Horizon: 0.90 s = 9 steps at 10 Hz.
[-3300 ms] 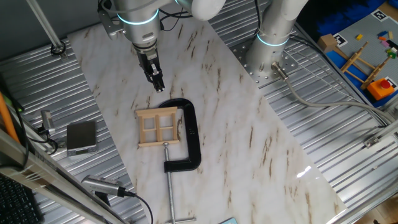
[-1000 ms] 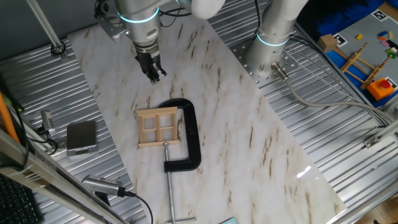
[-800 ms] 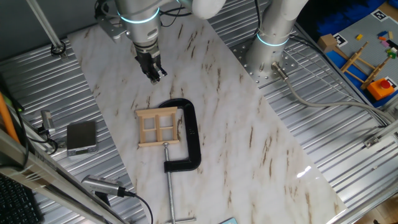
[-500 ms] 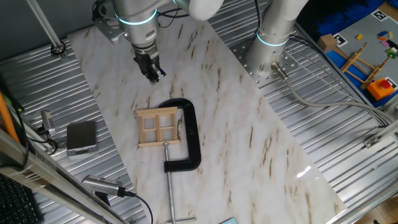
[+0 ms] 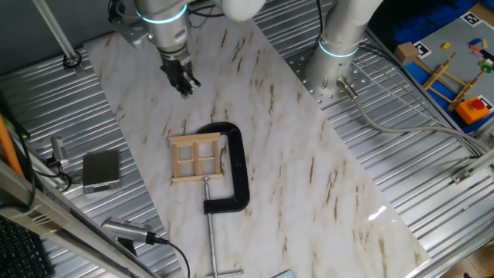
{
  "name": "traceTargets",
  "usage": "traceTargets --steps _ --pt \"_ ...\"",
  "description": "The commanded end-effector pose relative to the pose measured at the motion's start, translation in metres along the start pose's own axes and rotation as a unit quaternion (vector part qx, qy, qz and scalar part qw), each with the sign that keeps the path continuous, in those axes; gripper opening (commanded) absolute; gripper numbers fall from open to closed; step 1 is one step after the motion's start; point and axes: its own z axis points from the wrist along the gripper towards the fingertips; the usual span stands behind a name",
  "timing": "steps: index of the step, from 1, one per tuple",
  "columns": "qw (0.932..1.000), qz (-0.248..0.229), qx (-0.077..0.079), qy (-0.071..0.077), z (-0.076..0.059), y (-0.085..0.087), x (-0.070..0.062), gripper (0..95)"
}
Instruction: Open a sliding window
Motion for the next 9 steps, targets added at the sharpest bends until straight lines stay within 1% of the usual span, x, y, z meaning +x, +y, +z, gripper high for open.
traceTargets --steps 1,2,3,5,6,9 --pt "0.9998 -0.019 -0.007 0.007 0.002 -0.029 -0.013 0.0" --pt "0.9997 -0.023 -0.009 0.01 0.003 -0.036 -0.017 0.0" --pt "0.9995 -0.027 -0.011 0.013 0.008 -0.05 -0.026 0.0" --pt "0.9994 -0.029 -0.012 0.016 0.018 -0.061 -0.035 0.0" --pt "0.9994 -0.029 -0.011 0.016 0.028 -0.064 -0.039 0.0" --pt "0.9995 -0.026 -0.011 0.016 0.047 -0.069 -0.042 0.0"
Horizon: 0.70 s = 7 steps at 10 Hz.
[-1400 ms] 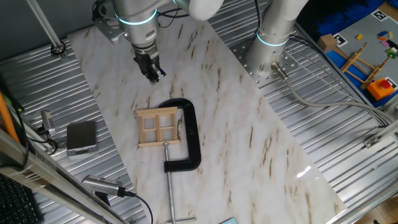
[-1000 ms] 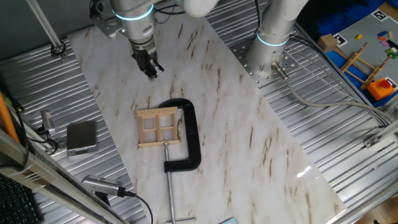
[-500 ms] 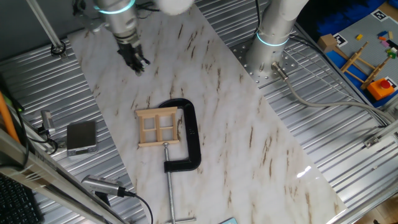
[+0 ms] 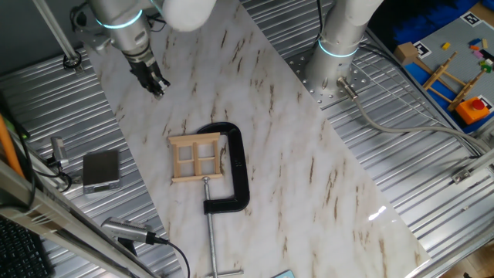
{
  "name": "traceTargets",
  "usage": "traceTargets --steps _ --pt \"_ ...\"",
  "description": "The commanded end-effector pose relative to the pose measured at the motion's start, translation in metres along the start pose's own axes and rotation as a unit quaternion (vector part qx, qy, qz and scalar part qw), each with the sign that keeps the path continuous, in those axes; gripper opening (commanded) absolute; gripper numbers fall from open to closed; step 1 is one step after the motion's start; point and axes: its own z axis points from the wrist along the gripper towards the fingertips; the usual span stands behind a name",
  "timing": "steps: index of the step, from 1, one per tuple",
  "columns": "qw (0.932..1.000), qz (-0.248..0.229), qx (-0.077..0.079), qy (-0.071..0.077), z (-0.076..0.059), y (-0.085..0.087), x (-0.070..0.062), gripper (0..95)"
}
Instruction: Open a sliding window
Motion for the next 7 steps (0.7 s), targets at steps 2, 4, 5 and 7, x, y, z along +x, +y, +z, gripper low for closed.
traceTargets --steps 2,4,5,7 --pt "1.0 0.003 -0.001 0.0 0.013 -0.003 -0.003 0.0" --pt "1.0 0.004 0.0 0.0 0.019 -0.004 -0.006 0.0" --pt "1.0 0.004 0.0 0.0 0.021 -0.004 -0.007 0.0" --pt "1.0 0.003 0.0 0.0 0.021 -0.004 -0.007 0.0"
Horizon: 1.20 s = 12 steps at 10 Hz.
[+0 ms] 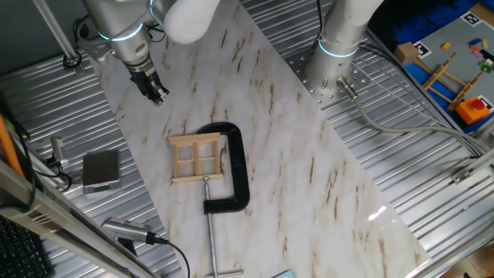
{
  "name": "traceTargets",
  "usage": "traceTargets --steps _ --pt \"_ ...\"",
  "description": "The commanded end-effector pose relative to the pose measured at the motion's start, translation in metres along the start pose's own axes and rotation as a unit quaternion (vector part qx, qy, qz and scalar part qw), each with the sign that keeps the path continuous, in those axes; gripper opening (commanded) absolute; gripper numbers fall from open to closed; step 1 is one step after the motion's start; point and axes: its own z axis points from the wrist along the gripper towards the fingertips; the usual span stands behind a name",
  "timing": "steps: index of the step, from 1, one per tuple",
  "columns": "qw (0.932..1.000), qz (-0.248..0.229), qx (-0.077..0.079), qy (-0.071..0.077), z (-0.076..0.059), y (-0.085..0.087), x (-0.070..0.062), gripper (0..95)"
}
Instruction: Open a sliding window
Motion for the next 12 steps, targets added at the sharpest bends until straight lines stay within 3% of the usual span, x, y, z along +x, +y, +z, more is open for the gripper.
traceTargets --steps 1,4,5,12 --pt "1.0 0.002 0.0 -0.003 -0.0024 0.0005 0.0011 0.0" --pt "1.0 0.003 0.001 0.002 -0.0029 0.0006 0.0013 0.0" --pt "0.9999 0.005 0.001 0.009 -0.0029 0.0006 0.0013 0.0" --pt "0.9997 0.02 0.001 0.012 -0.003 0.0007 0.0014 0.0"
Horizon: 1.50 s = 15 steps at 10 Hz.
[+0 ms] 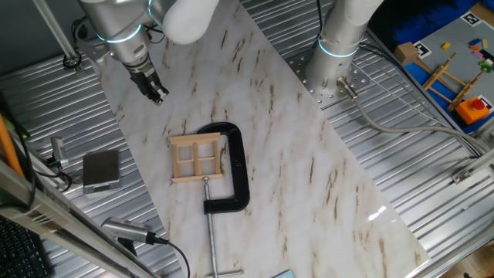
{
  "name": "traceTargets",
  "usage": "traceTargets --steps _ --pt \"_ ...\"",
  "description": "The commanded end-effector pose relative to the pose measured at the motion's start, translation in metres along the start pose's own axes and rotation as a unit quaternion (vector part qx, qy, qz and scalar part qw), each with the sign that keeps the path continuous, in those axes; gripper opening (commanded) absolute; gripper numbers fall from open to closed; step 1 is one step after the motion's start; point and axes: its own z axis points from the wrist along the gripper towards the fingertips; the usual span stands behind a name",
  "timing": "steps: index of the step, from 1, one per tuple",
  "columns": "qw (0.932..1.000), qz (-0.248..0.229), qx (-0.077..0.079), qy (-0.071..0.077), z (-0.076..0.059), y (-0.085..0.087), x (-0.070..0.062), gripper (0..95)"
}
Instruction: Open a sliding window
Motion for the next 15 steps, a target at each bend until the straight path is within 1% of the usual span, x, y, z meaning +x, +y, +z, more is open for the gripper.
traceTargets --steps 1,2,3,4,5,6,8,10,11,13,15 --pt "1.0 0.004 -0.006 -0.001 0.0 0.001 -0.001 0.0" --pt "0.9999 0.009 -0.011 -0.002 0.001 0.005 -0.002 0.0" --pt "0.9998 0.012 -0.013 -0.002 0.003 0.008 -0.003 0.0" --pt "0.9997 0.02 -0.015 -0.003 0.01 0.022 -0.009 0.0" --pt "0.9996 0.025 -0.015 -0.004 0.013 0.03 -0.012 0.0" --pt "0.999 0.042 -0.014 -0.003 0.019 0.049 -0.02 0.0" --pt "0.9977 0.067 -0.012 -0.004 0.029 0.07 -0.03 0.0" --pt "0.9966 0.081 -0.012 -0.007 0.033 0.081 -0.034 0.0" --pt "0.9964 0.084 -0.012 -0.007 0.034 0.084 -0.034 0.0" --pt "0.9958 0.091 -0.012 -0.005 0.035 0.094 -0.036 0.0" --pt "0.9958 0.091 -0.012 -0.004 0.035 0.097 -0.036 0.0"
